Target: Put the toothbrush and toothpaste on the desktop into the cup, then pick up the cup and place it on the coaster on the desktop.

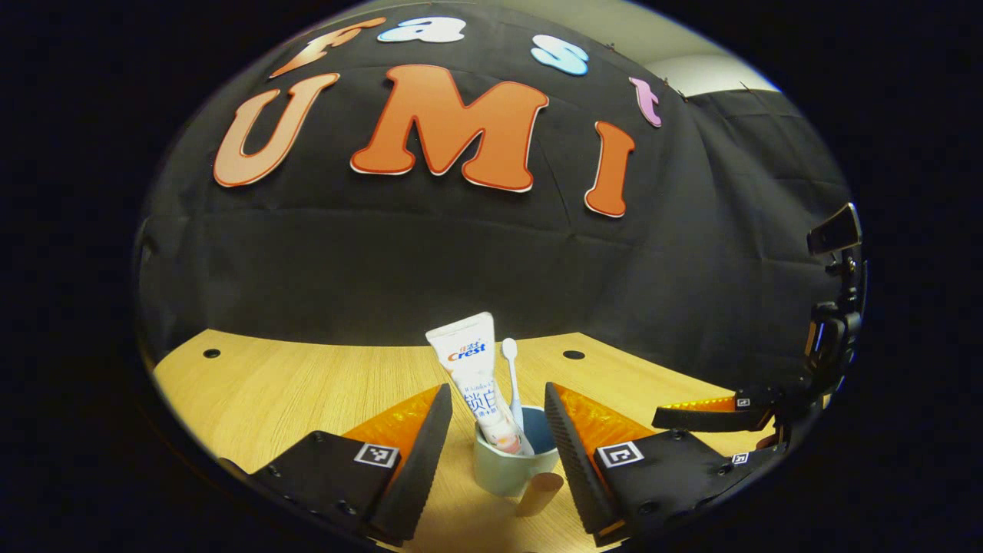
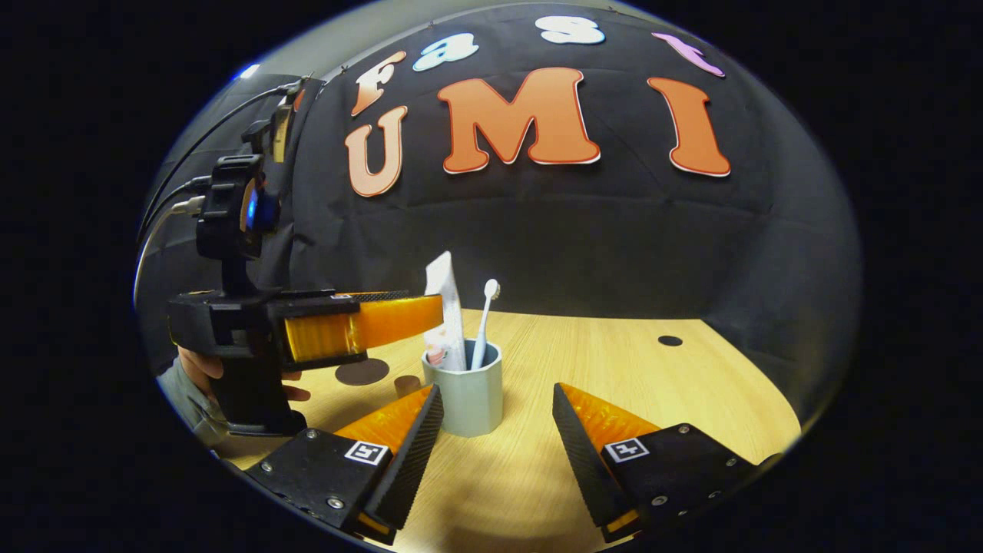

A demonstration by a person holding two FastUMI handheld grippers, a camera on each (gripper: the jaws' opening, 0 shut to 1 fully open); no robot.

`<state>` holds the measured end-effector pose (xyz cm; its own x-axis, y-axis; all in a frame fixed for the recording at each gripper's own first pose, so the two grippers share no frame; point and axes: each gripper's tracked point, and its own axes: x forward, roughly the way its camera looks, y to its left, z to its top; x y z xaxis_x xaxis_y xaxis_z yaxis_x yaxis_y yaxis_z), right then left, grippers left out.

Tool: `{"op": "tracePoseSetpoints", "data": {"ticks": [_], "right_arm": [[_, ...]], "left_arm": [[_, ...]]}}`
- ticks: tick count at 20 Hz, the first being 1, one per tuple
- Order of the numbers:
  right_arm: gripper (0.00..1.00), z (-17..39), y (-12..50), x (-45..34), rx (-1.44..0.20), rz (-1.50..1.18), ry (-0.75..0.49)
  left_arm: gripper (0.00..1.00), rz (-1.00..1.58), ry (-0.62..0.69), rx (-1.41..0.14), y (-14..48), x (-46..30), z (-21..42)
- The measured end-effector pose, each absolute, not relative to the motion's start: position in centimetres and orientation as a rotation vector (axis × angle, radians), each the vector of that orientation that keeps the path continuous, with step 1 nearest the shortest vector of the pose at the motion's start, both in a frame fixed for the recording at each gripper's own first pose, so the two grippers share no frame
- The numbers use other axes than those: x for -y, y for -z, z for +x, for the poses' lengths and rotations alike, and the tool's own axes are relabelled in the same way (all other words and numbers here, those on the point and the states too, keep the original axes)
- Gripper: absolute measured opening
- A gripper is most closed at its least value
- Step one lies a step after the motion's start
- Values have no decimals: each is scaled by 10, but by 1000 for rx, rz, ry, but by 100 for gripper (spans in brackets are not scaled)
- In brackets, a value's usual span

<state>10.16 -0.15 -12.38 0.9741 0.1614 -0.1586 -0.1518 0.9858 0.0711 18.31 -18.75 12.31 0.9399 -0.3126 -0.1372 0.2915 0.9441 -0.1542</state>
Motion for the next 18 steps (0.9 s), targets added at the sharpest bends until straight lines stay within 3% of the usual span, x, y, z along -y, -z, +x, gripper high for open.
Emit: {"op": "tracePoseSetpoints", "data": {"ticks": [2, 5, 6, 7, 10, 18], "right_arm": [[87, 102, 124, -5, -186, 51, -166], [87, 103, 121, -15, -195, 25, -176], [87, 105, 119, -19, -203, 20, -180], [87, 106, 119, -23, -218, 14, -179], [87, 108, 116, -28, -265, 15, -157], [87, 128, 107, -33, -368, 101, -89]], "left_arm": [[84, -147, 292, -148, -130, 176, 178], [90, -142, 258, -113, -145, 158, 170], [86, -139, 248, -104, -149, 153, 166], [92, -138, 240, -93, -153, 146, 161], [97, -140, 216, -69, -164, 132, 147], [100, -69, 94, -14, -181, 80, 107]]}}
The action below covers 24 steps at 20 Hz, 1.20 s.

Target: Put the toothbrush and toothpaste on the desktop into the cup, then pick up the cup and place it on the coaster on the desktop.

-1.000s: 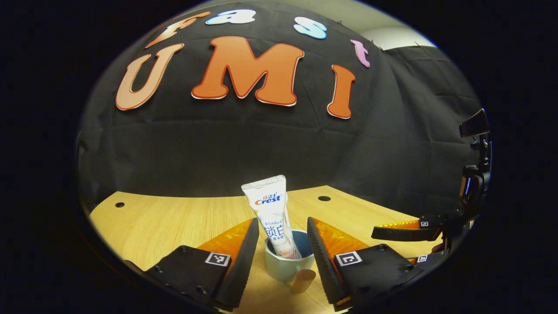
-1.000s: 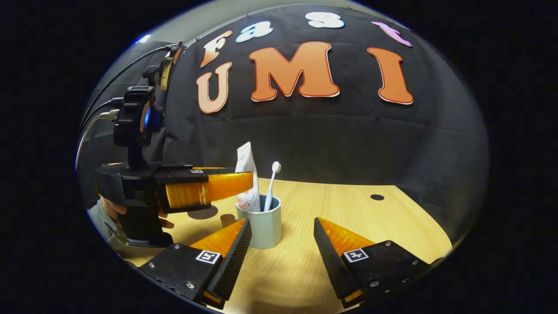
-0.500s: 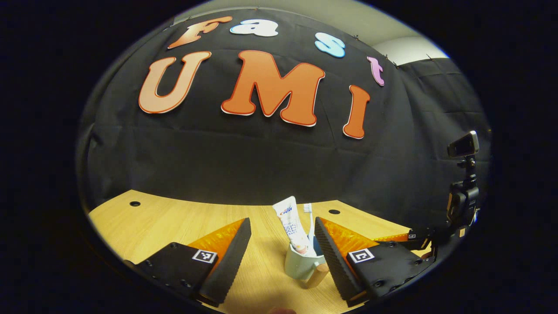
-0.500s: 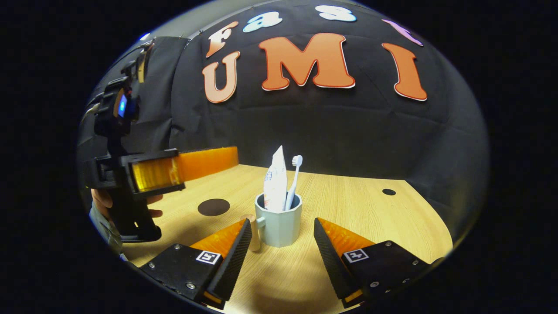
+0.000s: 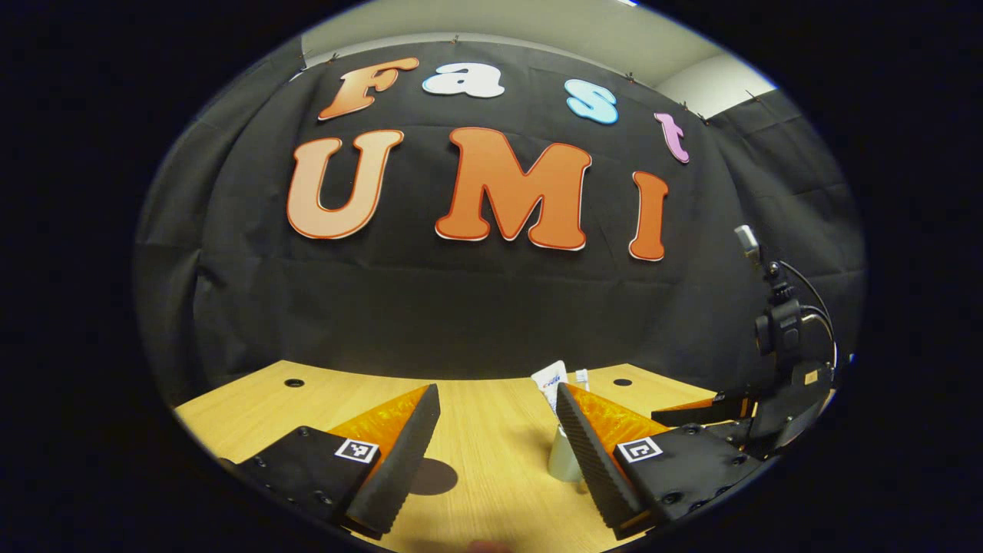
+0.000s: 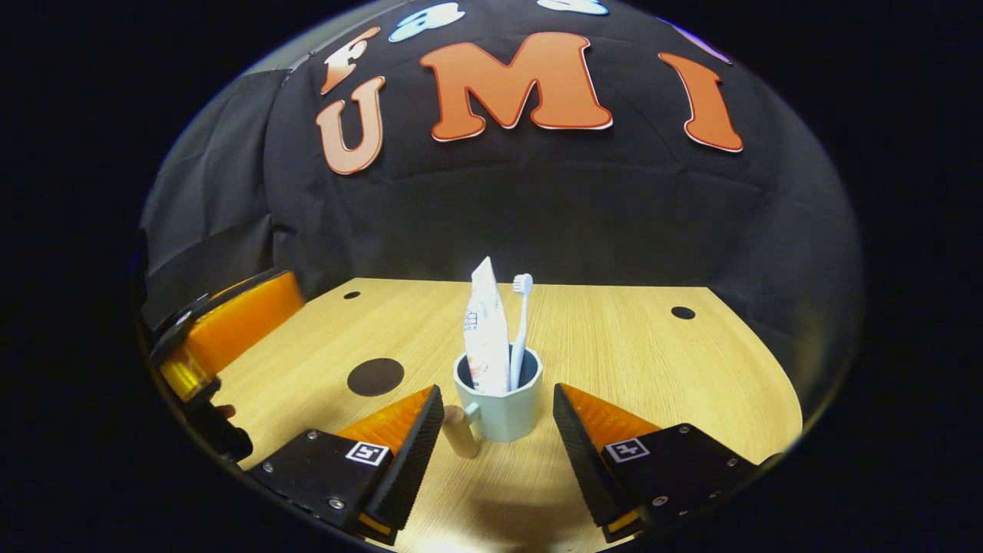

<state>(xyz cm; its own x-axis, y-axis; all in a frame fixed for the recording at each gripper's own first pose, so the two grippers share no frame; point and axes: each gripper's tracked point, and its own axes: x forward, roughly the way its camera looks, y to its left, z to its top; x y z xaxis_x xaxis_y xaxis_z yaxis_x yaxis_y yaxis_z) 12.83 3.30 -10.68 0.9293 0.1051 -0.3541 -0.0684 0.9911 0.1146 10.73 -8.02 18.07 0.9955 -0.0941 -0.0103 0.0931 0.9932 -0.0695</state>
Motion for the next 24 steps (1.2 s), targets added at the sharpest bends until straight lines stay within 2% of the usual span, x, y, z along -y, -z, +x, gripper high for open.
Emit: {"op": "tracePoseSetpoints", "data": {"ticks": [2, 5, 6, 9, 10, 12, 13, 14, 17, 21, 22, 23, 24], "right_arm": [[87, 132, 106, -33, -397, 112, -75], [87, 139, 105, -36, -441, 109, -57], [87, 140, 104, -37, -452, 97, -53], [87, 129, 103, -43, -510, 81, -51], [87, 128, 109, -47, -546, 93, -54], [87, 127, 117, -43, -601, 87, -25], [87, 129, 115, -44, -613, 92, -24], [87, 131, 117, -45, -634, 94, -19], [87, 134, 121, -45, -681, 65, -8], [85, 130, 136, -56, -769, 52, -16], [84, 129, 142, -55, -790, 45, -10], [83, 130, 147, -53, -807, 37, 0], [83, 131, 150, -53, -822, 48, 7]], "left_arm": [[97, -56, 60, -11, -181, 66, 101], [97, -44, 11, -11, -179, 42, 90], [100, -40, -4, -10, -179, 34, 86], [97, -27, -41, -3, -180, 17, 75], [100, -22, -52, -3, -180, 11, 71], [97, -34, -54, 2, -181, 5, 66], [100, -42, -55, 2, -179, 2, 64], [97, -48, -57, -2, -176, -1, 61], [97, -63, -69, -19, -166, -11, 55], [97, -88, -72, -29, -159, -23, 47], [100, -92, -75, -31, -158, -26, 46], [97, -96, -77, -33, -157, -28, 45], [100, -100, -78, -33, -156, -31, 43]]}}
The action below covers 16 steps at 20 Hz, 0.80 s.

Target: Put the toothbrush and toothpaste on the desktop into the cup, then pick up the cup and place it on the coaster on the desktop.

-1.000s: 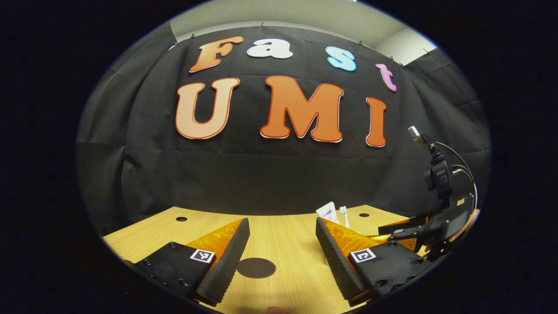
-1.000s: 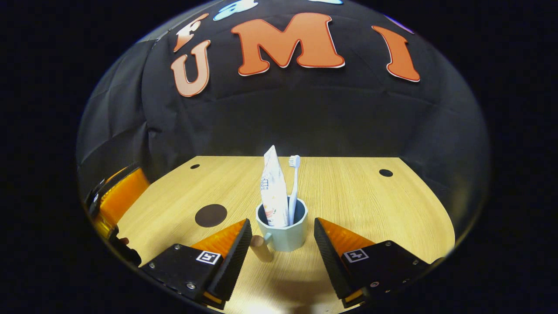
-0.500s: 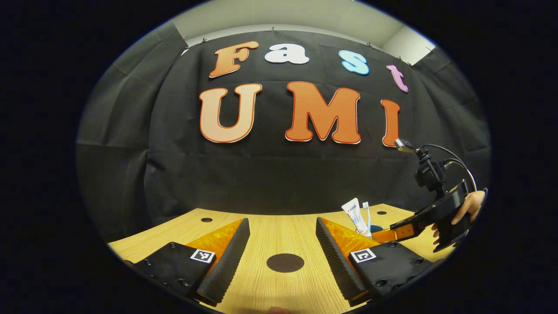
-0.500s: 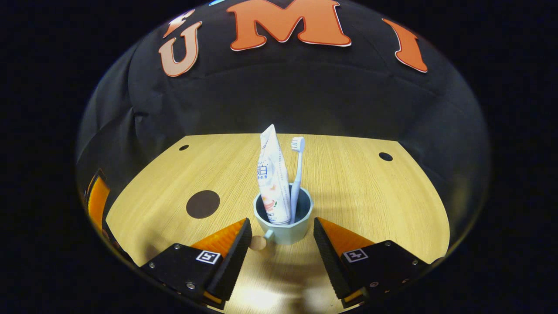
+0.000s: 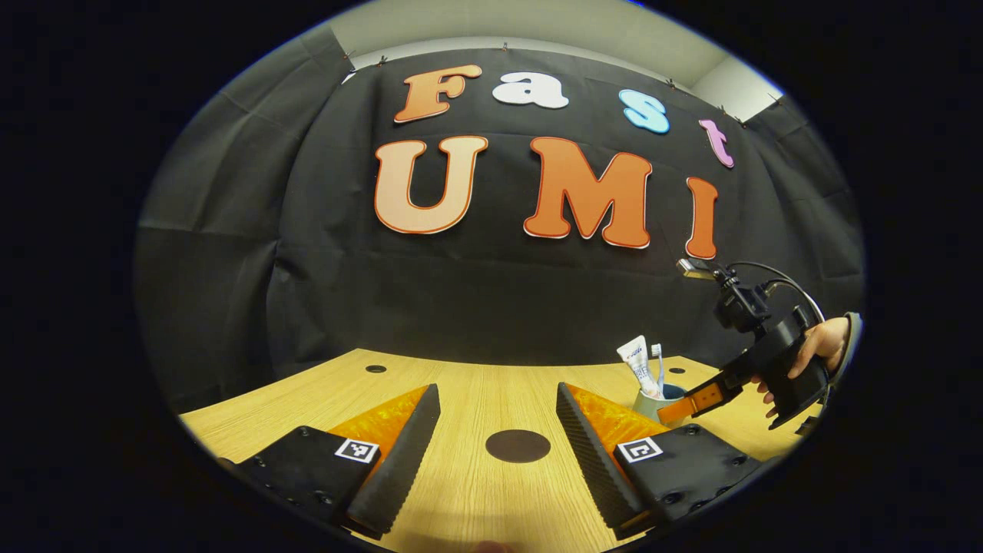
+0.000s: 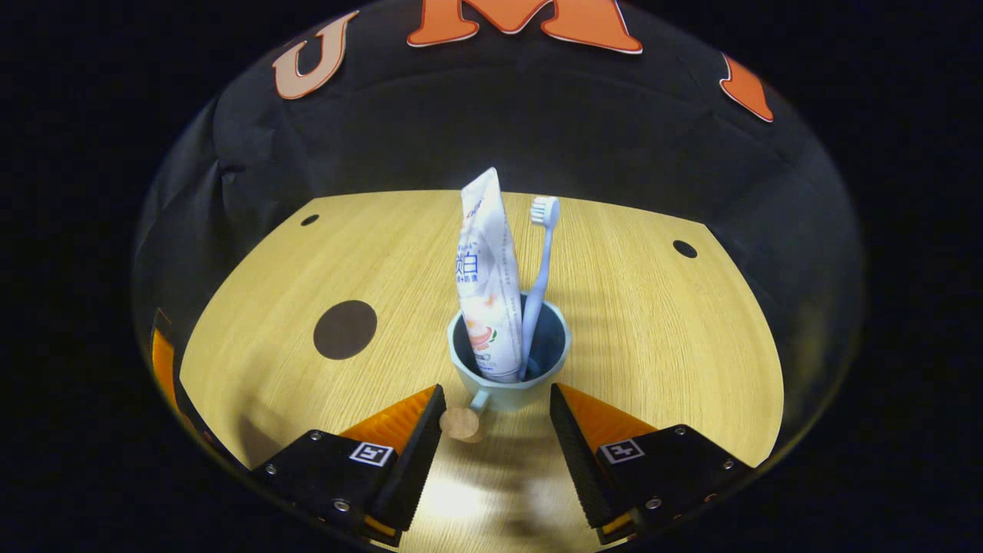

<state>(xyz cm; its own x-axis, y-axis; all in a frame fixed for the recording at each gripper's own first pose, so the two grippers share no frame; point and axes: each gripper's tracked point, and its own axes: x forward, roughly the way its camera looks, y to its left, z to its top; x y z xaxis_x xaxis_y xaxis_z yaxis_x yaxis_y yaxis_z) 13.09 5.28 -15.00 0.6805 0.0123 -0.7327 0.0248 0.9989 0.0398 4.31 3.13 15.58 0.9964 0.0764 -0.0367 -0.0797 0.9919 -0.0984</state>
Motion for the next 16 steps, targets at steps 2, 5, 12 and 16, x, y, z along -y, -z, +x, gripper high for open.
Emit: {"op": "tracePoseSetpoints", "data": {"ticks": [2, 5, 12, 16], "right_arm": [[80, 133, 156, -56, -857, 97, 17], [74, 136, 162, -49, -885, 116, 44], [32, 132, 183, -46, -965, 100, 69], [26, 135, 180, -44, -925, 62, 55]], "left_arm": [[100, -106, -81, -42, -152, -37, 41], [100, -117, -84, -58, -144, -44, 36], [97, -135, -106, -97, -126, -54, 27], [97, -103, -118, -113, -122, -55, 21]]}}
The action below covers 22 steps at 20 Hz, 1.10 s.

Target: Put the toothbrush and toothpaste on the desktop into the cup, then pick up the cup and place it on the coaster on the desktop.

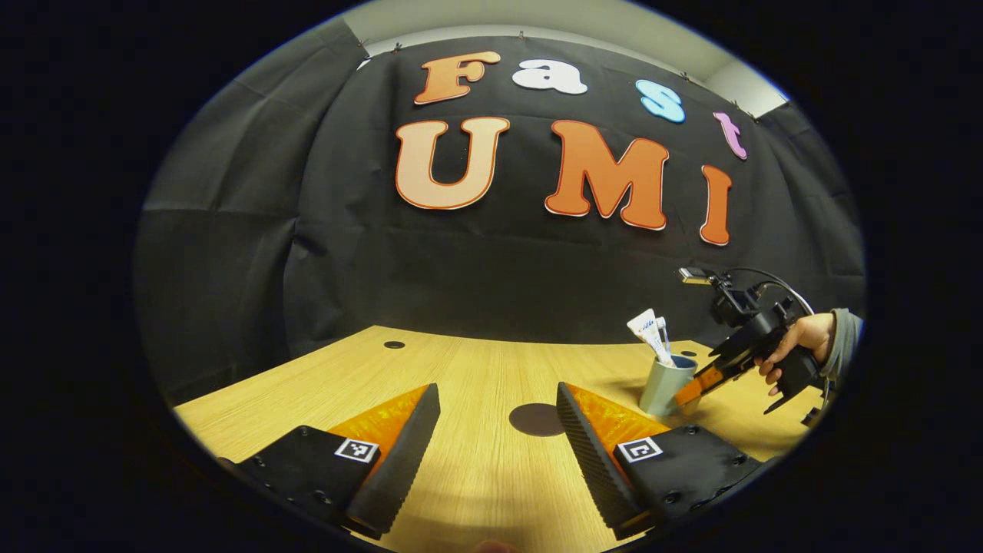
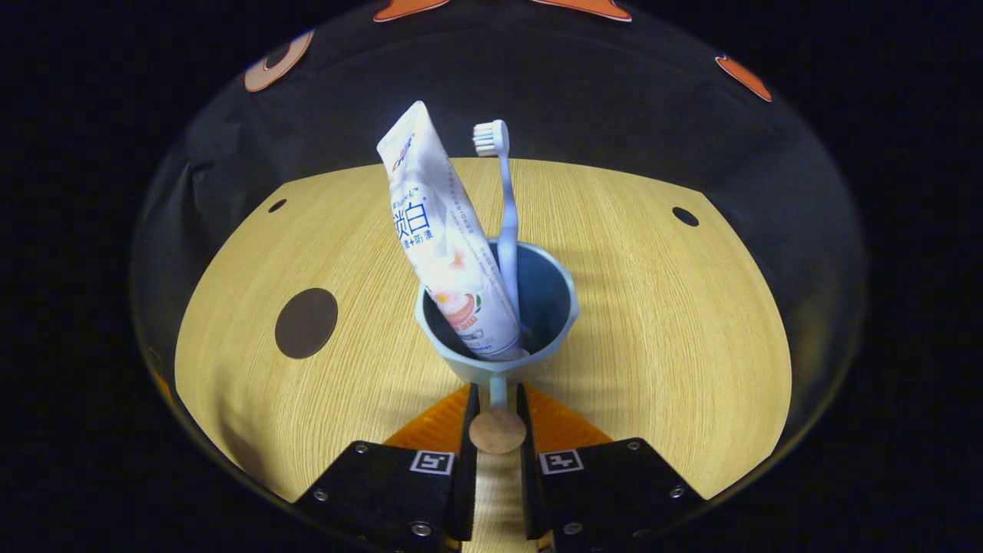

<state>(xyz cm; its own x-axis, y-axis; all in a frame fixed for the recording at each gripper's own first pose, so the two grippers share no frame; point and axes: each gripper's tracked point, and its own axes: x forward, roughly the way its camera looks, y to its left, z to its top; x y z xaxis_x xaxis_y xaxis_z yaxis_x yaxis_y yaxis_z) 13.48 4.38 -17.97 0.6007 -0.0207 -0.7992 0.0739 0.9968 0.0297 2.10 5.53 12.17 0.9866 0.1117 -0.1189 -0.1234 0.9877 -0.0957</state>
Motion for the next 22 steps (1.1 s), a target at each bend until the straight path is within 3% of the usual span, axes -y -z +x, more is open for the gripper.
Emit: {"op": "tracePoseSetpoints", "data": {"ticks": [8, 22], "right_arm": [[21, 140, 181, -42, -884, 43, 23], [20, 145, 178, -42, -825, 78, -93]], "left_arm": [[97, -100, -126, -120, -118, -55, 18], [97, -93, -121, -133, -111, -49, 12]]}}
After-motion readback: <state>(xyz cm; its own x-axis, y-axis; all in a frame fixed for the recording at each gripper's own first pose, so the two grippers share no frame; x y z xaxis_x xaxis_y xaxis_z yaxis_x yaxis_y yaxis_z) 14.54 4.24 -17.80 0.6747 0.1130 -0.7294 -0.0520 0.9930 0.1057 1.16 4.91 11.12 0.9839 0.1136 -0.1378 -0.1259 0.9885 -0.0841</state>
